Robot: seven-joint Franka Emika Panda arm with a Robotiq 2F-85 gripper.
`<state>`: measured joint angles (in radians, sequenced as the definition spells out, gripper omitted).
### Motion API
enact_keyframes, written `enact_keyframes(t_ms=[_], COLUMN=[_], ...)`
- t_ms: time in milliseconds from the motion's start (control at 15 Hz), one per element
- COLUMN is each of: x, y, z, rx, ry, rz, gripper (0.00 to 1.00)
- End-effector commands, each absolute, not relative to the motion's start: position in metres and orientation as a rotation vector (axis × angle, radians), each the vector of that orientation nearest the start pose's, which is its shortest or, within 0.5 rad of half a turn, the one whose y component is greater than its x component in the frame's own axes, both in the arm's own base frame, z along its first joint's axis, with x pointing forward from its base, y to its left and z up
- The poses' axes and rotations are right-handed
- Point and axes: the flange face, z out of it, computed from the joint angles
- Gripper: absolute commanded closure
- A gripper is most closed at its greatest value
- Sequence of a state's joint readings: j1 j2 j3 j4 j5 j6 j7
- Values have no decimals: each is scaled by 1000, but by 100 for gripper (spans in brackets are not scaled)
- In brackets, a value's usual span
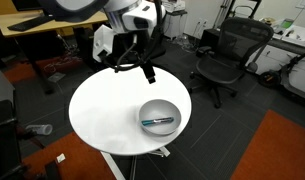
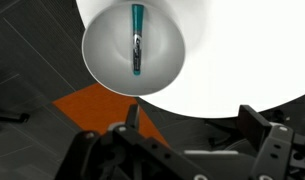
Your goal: Place the marker inside the grey bowl
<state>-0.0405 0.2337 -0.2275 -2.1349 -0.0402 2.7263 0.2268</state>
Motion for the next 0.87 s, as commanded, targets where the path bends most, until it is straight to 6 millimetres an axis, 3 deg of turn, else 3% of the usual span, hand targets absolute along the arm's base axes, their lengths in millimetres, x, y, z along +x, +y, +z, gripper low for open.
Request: enact_keyframes(t_ms=[0,333,400,800], x=[551,542,552,550], y=[-139,-123,-129,-124], z=[358,367,360,362], rx=[-3101,-3095,-3109,-3107], ry=[670,635,658,651], rz=[-447,-252,-306,-272], gripper=[0,0,0,0])
